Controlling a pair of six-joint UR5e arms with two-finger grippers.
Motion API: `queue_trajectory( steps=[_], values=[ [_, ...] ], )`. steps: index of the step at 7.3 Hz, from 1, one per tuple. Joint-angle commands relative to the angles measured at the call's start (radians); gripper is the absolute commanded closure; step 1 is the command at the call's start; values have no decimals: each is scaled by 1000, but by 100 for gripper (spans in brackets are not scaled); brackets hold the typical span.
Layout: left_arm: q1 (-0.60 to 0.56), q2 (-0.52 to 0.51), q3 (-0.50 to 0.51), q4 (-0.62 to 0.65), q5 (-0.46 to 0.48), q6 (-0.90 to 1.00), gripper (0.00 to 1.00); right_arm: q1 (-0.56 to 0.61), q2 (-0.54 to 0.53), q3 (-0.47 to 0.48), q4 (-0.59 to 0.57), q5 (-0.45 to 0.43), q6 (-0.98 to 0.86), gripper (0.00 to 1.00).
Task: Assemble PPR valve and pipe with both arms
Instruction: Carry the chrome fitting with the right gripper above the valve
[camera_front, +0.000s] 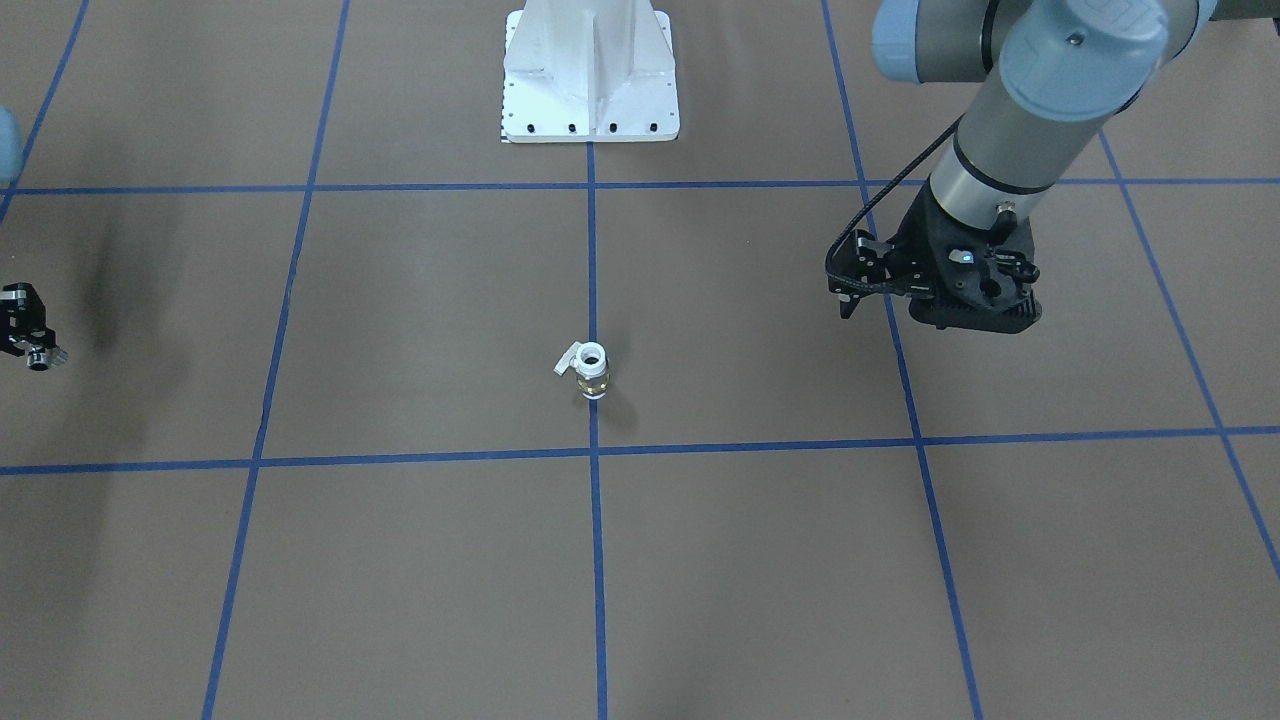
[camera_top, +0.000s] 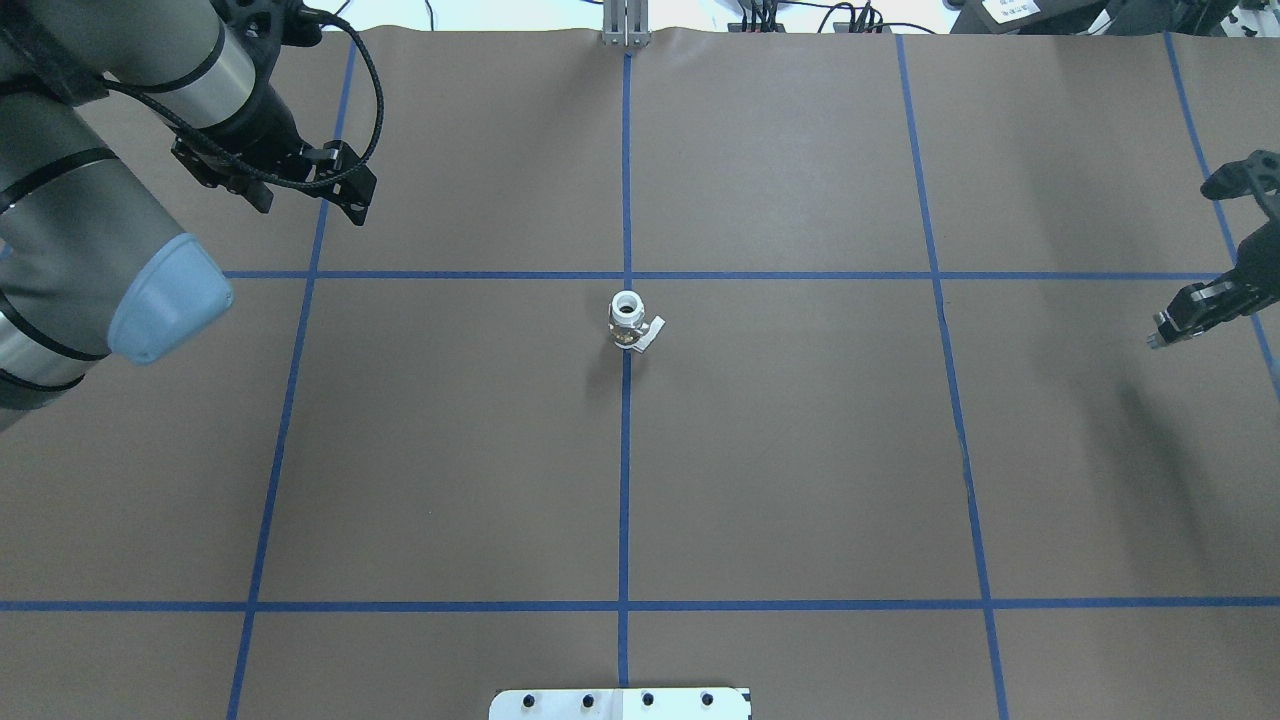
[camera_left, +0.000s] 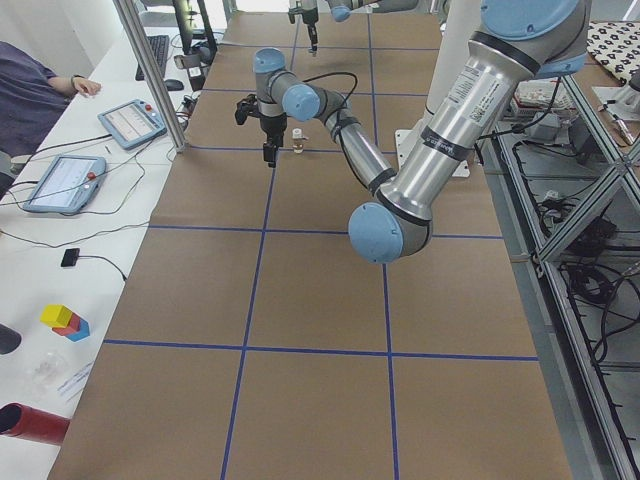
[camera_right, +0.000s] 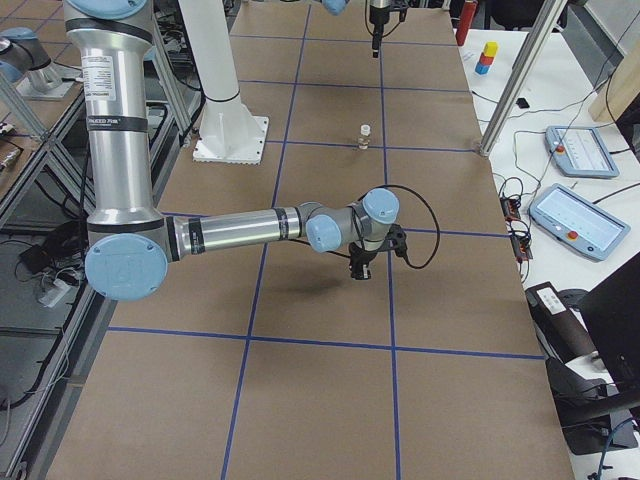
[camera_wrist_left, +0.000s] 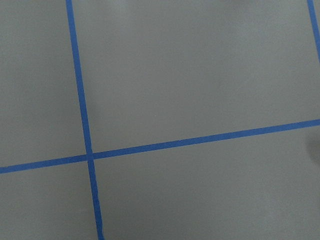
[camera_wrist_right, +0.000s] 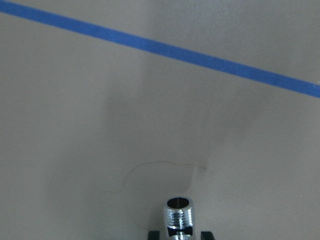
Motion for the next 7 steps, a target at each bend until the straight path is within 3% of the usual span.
queue_trajectory(
  steps=[1,2,3,5,7],
  values=[
    [-5,23,-2,-7,1,14,0,26,228,19,-283,25,4,100],
    [-13,32,-2,-5,9,75,0,10,398,-7,-457,22,17,100],
    [-50,101,-2,-40,7,163,0,-1,515,-41,-530,22,53,100],
    [-146,230,24,-158,0,303,0,-117,694,-90,-529,-16,288,100],
    [-157,256,55,-169,0,328,0,-245,914,-211,-524,-36,543,100]
  ],
)
